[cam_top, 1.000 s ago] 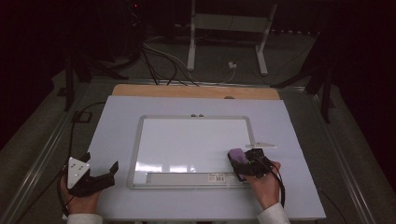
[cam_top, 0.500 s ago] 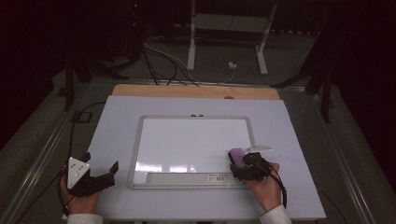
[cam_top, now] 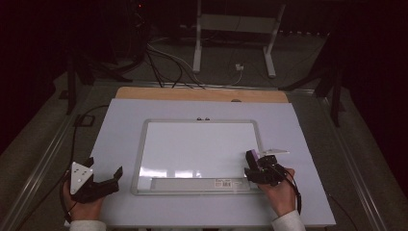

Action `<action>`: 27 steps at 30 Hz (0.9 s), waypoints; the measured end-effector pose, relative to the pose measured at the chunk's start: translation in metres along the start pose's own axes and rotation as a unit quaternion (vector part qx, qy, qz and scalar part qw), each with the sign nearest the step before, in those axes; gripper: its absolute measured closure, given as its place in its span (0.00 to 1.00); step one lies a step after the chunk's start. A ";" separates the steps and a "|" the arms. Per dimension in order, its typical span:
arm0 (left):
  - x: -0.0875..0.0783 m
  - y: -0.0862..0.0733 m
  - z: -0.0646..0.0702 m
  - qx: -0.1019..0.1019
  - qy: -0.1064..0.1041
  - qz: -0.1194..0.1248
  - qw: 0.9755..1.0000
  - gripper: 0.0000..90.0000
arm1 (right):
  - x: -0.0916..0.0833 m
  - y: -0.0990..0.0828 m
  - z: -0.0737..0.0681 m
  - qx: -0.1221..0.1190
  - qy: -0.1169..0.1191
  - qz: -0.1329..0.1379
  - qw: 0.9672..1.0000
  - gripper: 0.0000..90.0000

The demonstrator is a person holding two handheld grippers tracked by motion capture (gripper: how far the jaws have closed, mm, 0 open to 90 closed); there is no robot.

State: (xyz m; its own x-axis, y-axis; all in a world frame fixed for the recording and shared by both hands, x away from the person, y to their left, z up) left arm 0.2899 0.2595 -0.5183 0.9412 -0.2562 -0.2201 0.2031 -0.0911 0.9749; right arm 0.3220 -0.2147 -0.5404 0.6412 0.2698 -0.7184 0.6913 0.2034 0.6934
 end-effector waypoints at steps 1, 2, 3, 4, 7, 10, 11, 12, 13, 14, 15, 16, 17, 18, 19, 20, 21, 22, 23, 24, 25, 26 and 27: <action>0.000 0.000 0.000 0.000 0.000 0.000 1.000 0.01 | 0.000 0.001 0.001 0.001 0.000 0.002 1.000 0.43; 0.000 0.000 0.000 0.000 0.000 0.001 1.000 0.01 | 0.000 0.001 0.001 0.003 0.000 0.003 1.000 0.44; 0.000 0.000 0.000 -0.001 0.001 0.001 1.000 0.01 | 0.000 0.003 0.002 0.003 -0.004 0.006 1.000 0.45; 0.000 0.000 0.000 -0.001 0.001 0.001 1.000 0.01 | 0.000 0.004 0.002 0.002 -0.006 0.008 1.000 0.46; -0.001 0.001 0.000 0.000 0.001 0.001 1.000 0.01 | -0.001 0.007 0.003 -0.005 -0.019 0.008 1.000 0.52; 0.000 0.000 0.000 -0.002 0.001 0.001 1.000 0.01 | -0.002 0.006 0.006 -0.017 -0.033 0.008 0.999 0.60; 0.000 0.000 0.000 -0.001 0.000 0.001 1.000 0.01 | -0.003 0.005 0.007 -0.018 -0.038 0.011 0.999 0.65; 0.000 0.000 0.000 -0.001 0.000 0.001 1.000 0.01 | -0.004 0.005 0.009 -0.021 -0.043 0.015 0.999 0.67; 0.000 0.000 0.000 -0.001 0.000 0.001 1.000 0.01 | -0.005 0.005 0.010 -0.019 -0.043 0.016 0.999 0.69; 0.000 0.001 0.000 -0.001 0.000 0.002 1.000 0.01 | -0.006 0.004 0.010 -0.019 -0.044 0.017 0.999 0.70; -0.001 0.001 0.000 -0.001 0.001 0.002 1.000 0.01 | -0.007 0.004 0.011 -0.016 -0.043 0.018 0.999 0.70; -0.001 0.001 0.000 -0.001 0.000 0.002 1.000 0.01 | -0.007 0.003 0.011 -0.016 -0.044 0.019 0.999 0.70; -0.001 0.001 0.000 -0.001 0.000 0.002 1.000 0.01 | -0.007 0.003 0.011 -0.016 -0.045 0.020 0.999 0.70; -0.001 0.001 0.000 -0.001 0.001 0.002 1.000 0.01 | -0.008 0.002 0.011 -0.017 -0.046 0.019 0.999 0.70; -0.001 0.001 0.000 -0.001 0.001 0.002 1.000 0.01 | -0.008 0.002 0.011 -0.018 -0.048 0.020 0.999 0.70; -0.001 0.001 0.000 -0.001 0.001 0.002 1.000 0.01 | -0.009 0.001 0.011 -0.018 -0.049 0.019 0.998 0.70; -0.001 0.001 0.000 -0.001 0.001 0.002 1.000 0.01 | -0.009 0.001 0.011 -0.019 -0.050 0.020 0.998 0.70; -0.001 0.001 0.000 -0.001 0.001 0.002 1.000 0.01 | -0.010 0.000 0.010 -0.020 -0.050 0.020 0.998 0.70; -0.001 0.001 0.000 -0.001 0.001 0.002 1.000 0.01 | -0.010 -0.001 0.010 -0.020 -0.049 0.020 0.998 0.70; -0.001 0.001 0.000 -0.002 0.001 0.002 1.000 0.01 | -0.011 -0.002 0.010 -0.019 -0.048 0.019 0.998 0.70; -0.001 0.001 0.000 -0.001 0.001 0.002 1.000 0.01 | -0.012 -0.003 0.009 -0.019 -0.047 0.019 0.999 0.70; -0.001 0.001 0.000 -0.002 0.001 0.003 1.000 0.01 | -0.013 -0.004 0.009 -0.018 -0.046 0.018 0.999 0.70; -0.001 0.001 0.000 -0.002 0.001 0.003 1.000 0.01 | -0.014 -0.005 0.008 -0.018 -0.045 0.019 0.999 0.69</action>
State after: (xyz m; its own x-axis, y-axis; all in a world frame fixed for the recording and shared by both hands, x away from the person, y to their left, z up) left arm 0.2893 0.2596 -0.5170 0.9431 -0.2551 -0.2132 0.1975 -0.0857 0.9765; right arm 0.3121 -0.2275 -0.5340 0.6946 0.1930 -0.6930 0.6549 0.2291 0.7202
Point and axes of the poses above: each handheld gripper's, and its own axes: x roughly forward along the jaws, y roughly out of its top, z roughly to its right, the point moved 8 cm from there along x, roughly forward along the jaws, and after that the axes turned 9 degrees about z, right-handed, at the moved point
